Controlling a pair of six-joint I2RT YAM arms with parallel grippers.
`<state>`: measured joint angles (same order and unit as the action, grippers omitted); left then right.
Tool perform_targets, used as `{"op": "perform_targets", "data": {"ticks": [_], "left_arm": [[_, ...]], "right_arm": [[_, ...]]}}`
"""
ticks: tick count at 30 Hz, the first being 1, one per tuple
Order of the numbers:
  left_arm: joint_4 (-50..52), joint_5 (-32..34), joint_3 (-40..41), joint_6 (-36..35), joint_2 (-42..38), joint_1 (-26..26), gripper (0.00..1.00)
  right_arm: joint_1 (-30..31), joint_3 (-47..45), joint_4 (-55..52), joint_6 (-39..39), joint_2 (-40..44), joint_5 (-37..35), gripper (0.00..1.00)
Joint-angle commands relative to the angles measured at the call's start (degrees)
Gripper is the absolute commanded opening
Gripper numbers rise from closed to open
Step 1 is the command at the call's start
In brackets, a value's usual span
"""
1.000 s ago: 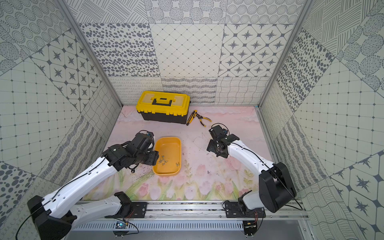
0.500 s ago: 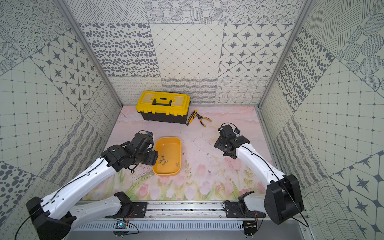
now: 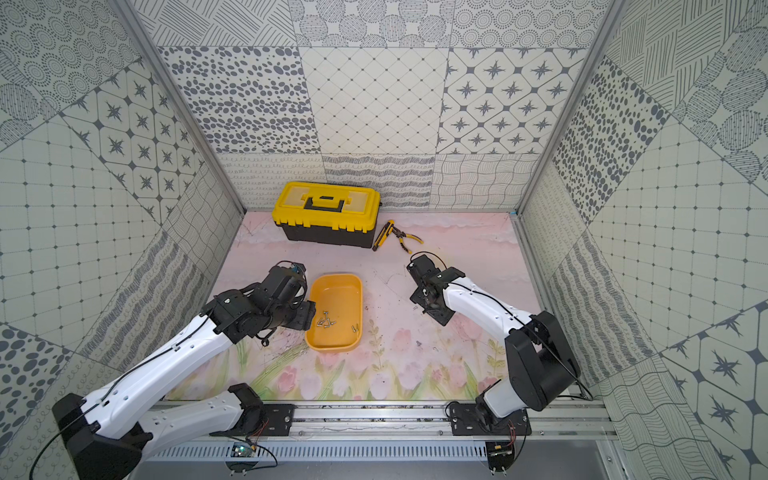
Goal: Put the screws on the desktop into the storage box
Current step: Pick up the screw from the center of the board.
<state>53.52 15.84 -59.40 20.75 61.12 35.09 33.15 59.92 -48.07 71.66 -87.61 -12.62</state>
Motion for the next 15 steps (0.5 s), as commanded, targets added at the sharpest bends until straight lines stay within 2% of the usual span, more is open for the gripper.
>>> {"op": "perform_targets", "data": {"ticks": [1, 11, 15], "left_arm": [[0.08, 1.12, 0.24, -1.49, 0.05, -0.2, 0.74], [0.22, 1.5, 0.14, -1.59, 0.06, -0.21, 0.74], [0.02, 1.18, 0.26, -1.77, -0.15, -0.25, 0.74]], "right_arm": [[1.38, 1.76, 0.26, 4.83, -2.3, -0.04, 0.8], [2.97, 8.75, 1.32, 4.06, -13.58, 1.7, 0.72], [3.39, 10.27, 1.47, 4.69, -16.5, 1.58, 0.6]]}}
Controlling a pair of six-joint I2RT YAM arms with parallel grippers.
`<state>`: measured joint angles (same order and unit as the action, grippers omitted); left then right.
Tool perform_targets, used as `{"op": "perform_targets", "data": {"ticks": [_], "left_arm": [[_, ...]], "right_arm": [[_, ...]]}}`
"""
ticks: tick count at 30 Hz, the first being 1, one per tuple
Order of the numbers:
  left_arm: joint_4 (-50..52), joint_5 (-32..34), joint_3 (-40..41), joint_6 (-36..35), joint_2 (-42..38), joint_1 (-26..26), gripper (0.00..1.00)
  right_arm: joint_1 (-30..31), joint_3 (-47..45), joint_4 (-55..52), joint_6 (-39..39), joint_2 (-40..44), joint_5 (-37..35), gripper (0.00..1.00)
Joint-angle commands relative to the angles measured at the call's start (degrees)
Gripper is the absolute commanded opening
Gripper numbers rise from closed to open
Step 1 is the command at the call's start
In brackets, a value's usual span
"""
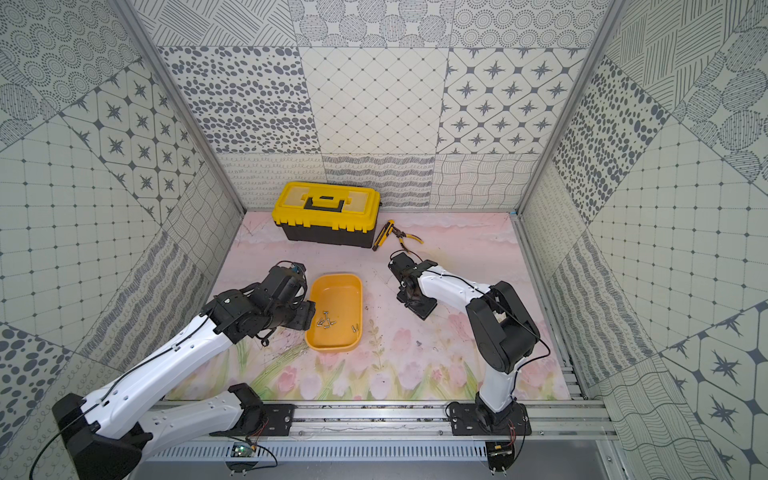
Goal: Put the screws on the desktop into the storage box
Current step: Pick up the screw from the center of the board.
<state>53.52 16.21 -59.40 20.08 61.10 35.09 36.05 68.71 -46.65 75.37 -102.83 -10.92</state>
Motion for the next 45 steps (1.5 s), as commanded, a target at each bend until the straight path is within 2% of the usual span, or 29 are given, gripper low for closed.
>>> {"op": "perform_targets", "data": {"ticks": [1, 7, 14, 18, 24, 31, 34, 38, 45], "left_arm": [[0.13, 0.81, 0.18, -1.08, -0.16, -0.27, 0.74], [0.02, 0.76, 0.25, -1.09, -0.11, -0.2, 0.74], [0.08, 0.67, 0.32, -1.18, -0.03, -0.24, 0.74], [0.07, 1.14, 0.28, -1.14, -0.3, -0.23, 0.74], [0.08, 1.0, 0.27, -1.18, -0.02, -0.27, 0.73], [0.04, 1.0, 0.3, -1.18, 0.17, -0.23, 0.73], [0.03, 0.95, 0.29, -1.18, 0.36, -0.24, 0.73], [0.06, 0.87, 0.25, -1.27, 0.61, -0.22, 0.73], [0.05, 1.47, 0.18, -1.18, 0.75, -0.25, 0.73]], "right_arm": [[0.48, 1.51, 0.44, 1.01, -1.64, -0.01, 0.57], [0.48, 2.39, 1.13, 0.18, -4.14, -0.73, 0.44], [0.38, 3.25, 1.39, -0.64, -6.8, -0.63, 0.4], [0.26, 3.0, 1.82, -1.07, -7.46, -0.71, 0.32], [-0.43, 2.24, 2.5, -2.09, -8.57, -0.4, 0.27], [-0.59, 2.05, 2.58, -5.1, -9.5, 0.15, 0.1], [-0.58, 2.5, 2.87, -7.74, -9.21, 0.58, 0.0], [-0.37, 3.01, 3.15, -11.52, -7.3, 0.64, 0.0], [2.37, 1.57, 14.05, -26.21, 2.19, 2.71, 0.0]]}}
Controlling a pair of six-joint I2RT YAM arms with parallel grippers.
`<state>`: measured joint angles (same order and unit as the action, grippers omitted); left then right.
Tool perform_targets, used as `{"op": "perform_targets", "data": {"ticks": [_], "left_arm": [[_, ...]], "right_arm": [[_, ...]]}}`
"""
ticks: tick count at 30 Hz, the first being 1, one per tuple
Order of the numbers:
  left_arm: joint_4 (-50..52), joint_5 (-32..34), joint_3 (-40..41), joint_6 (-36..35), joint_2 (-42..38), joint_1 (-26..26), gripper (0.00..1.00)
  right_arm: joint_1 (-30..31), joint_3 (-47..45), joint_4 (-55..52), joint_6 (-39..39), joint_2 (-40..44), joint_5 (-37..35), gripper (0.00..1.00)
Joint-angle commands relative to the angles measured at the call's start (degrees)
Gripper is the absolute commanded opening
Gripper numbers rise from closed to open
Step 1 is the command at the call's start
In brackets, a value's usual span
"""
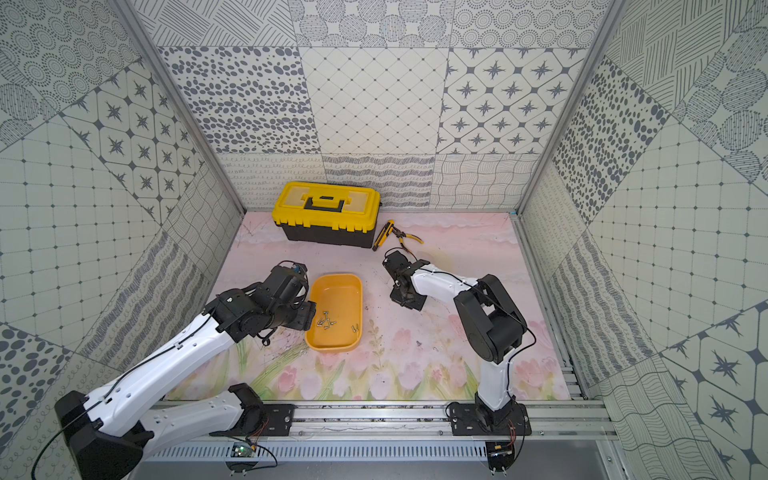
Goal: Put the screws on the desktop into the storage box
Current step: Pick up the screw from the center of the board, then place the screw in the storage box, then pick up the screw from the center of the board.
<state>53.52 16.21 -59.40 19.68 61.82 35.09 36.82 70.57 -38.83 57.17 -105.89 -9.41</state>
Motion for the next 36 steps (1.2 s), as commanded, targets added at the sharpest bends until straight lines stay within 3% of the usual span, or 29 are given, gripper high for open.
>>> {"op": "perform_targets", "data": {"ticks": [1, 7, 15, 16, 20, 22, 26, 30, 36], "left_arm": [[0.09, 1.7, 0.24, -0.72, 0.05, -0.27, 0.73], [1.83, 6.72, -0.23, 0.77, 0.85, -0.38, 0.73], [1.63, 7.24, -0.09, 0.86, 0.29, -0.79, 0.73], [1.77, 7.46, -0.14, 0.95, 0.42, -0.79, 0.73], [1.9, 7.3, -0.29, 0.99, 0.77, -0.84, 0.73], [1.51, 6.66, -0.19, 0.77, 0.44, -0.77, 0.73], [1.01, 6.1, -0.03, 0.57, -0.23, -0.82, 0.73], [0.54, 4.66, 0.09, 0.2, -0.67, -0.81, 0.73], [-3.02, -5.52, 0.63, -1.9, -1.87, -0.64, 0.69]], "right_arm": [[2.43, -0.51, 8.05, -10.06, 6.71, 2.02, 0.0], [8.94, -0.55, 20.27, -19.0, 10.76, 12.98, 0.0], [16.23, 8.31, 21.86, -20.1, 0.46, 18.72, 0.0], [16.48, 8.88, 21.74, -20.12, -0.21, 18.64, 0.08], [16.62, 8.87, 21.13, -21.41, 1.49, 16.12, 0.54], [16.27, 7.81, 20.96, -22.59, 3.82, 15.13, 0.62], [12.82, 2.42, 20.96, -22.89, 11.67, 15.0, 0.63], [5.52, -7.56, 20.9, -22.92, 20.97, 14.64, 0.6], [-12.4, -25.86, 20.91, -22.94, 36.11, 14.24, 0.55]]}}
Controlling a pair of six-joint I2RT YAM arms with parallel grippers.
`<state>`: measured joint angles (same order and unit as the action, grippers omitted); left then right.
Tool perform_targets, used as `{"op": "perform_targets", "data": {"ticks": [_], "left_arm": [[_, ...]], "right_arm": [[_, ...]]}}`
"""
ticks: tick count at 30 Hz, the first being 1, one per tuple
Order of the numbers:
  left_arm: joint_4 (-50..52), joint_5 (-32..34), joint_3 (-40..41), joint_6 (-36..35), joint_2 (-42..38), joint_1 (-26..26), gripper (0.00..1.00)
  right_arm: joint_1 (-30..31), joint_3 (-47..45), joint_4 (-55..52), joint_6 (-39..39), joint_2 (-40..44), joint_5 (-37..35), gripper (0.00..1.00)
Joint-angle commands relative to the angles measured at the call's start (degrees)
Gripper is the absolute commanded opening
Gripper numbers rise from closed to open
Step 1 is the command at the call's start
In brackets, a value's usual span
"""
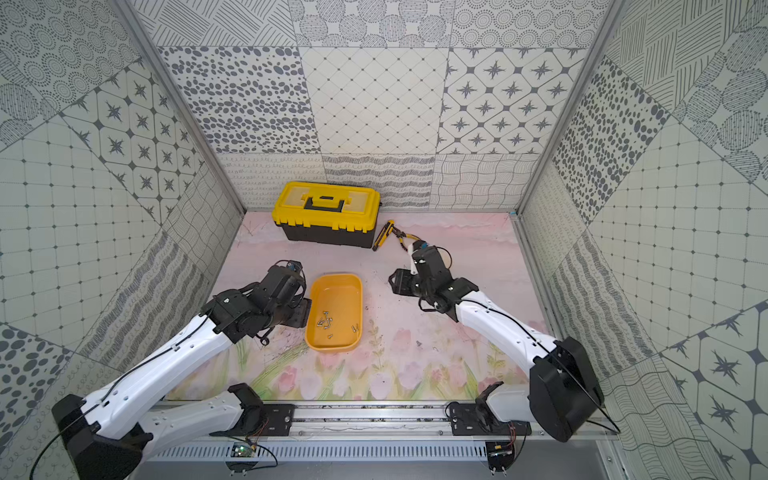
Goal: Put the screws on the desktop into the storage box
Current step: Pick up the screw from the center of the board.
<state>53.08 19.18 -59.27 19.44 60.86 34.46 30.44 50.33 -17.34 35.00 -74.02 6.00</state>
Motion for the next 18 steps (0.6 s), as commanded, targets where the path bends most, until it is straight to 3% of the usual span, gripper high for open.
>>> {"op": "perform_targets", "data": {"ticks": [1, 4, 10, 14, 18], "left_arm": [[-3.22, -11.01, 0.11, -0.94, -0.97, 0.08, 0.68], [-5.15, -14.77, -3.73, 4.15, 2.11, 5.93, 0.66], [-2.05, -15.27, -15.75, 14.43, 21.22, 18.09, 0.65], [0.54, -18.3, -24.27, 14.37, 35.96, 24.65, 0.62], [0.66, -19.46, -32.16, 6.26, 47.6, 30.76, 0.6]], "right_arm": [[-9.27, -8.55, -0.58, -0.55, 5.89, -1.52, 0.54], [-19.18, -14.94, -1.7, -0.64, 9.16, -1.39, 0.52], [-23.07, -18.97, -2.23, -0.63, 7.56, -9.3, 0.54], [-25.25, -18.28, -1.85, -0.48, 3.08, -6.42, 0.54], [-26.09, -15.8, -2.16, -0.89, -3.41, -4.42, 0.54]]}}
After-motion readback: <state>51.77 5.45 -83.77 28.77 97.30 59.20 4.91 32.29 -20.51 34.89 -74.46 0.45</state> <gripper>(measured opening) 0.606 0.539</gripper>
